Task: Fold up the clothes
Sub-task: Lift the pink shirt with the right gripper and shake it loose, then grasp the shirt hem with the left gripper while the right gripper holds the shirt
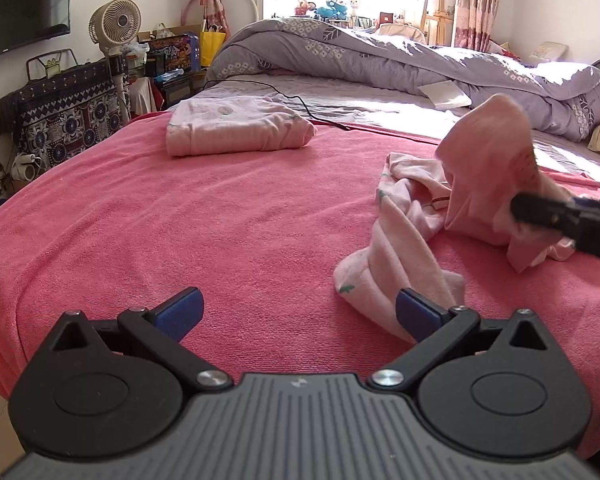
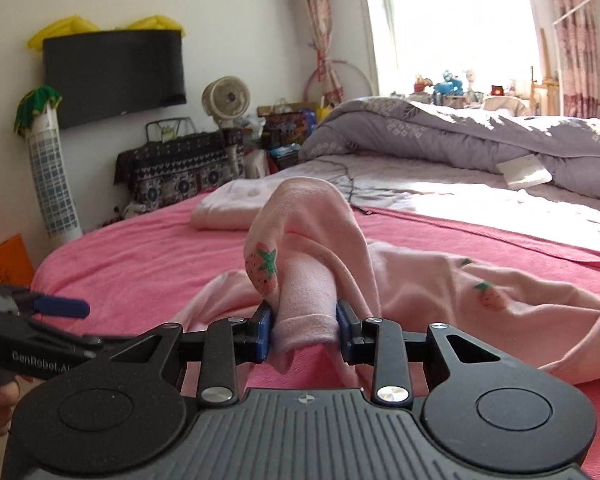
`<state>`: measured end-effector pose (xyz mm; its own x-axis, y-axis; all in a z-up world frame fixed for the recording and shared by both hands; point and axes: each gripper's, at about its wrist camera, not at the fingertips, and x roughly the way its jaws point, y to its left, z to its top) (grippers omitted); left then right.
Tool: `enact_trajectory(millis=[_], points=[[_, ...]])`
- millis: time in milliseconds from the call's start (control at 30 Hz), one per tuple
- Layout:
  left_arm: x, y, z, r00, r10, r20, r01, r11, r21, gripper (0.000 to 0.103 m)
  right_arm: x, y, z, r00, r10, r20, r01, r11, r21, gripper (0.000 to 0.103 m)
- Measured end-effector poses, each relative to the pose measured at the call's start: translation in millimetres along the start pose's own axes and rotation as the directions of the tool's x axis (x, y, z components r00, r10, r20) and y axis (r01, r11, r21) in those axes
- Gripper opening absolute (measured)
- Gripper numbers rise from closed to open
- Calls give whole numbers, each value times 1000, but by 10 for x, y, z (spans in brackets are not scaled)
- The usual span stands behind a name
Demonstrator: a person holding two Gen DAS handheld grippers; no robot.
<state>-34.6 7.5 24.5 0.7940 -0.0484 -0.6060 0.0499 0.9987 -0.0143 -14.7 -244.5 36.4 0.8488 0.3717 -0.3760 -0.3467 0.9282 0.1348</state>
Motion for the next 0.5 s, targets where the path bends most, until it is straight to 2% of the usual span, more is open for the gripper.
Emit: enact_trajectory(millis=[133,233,333,433,467,500], points=[[72,-153,7,1000,-9,-11,10,999,33,103,-260,-469,102,994,-79,72,69,989,133,33],[111,-241,20,1000,-10,-16,10,998,57,103,-477,-786,88,973,-195,128,167,966,199,33],[143,-317,32,1000,-10,-13,11,997,77,103,-726,-1123,69,920,-357,160,303,910,283,33],[153,-365,35,1000,-15,2,15,996,83,103,-946,-1389,4,829,-533,172,464,825,322,33],[169,-371,39,1000,-15,12,14,997,80,103,-985,-1454,-32,811,-563,159,499,808,314,33],[188,-376,43,1000,-13,19,11,997,76,103,-1018,-1512,-75,811,-567,144,507,805,308,33]])
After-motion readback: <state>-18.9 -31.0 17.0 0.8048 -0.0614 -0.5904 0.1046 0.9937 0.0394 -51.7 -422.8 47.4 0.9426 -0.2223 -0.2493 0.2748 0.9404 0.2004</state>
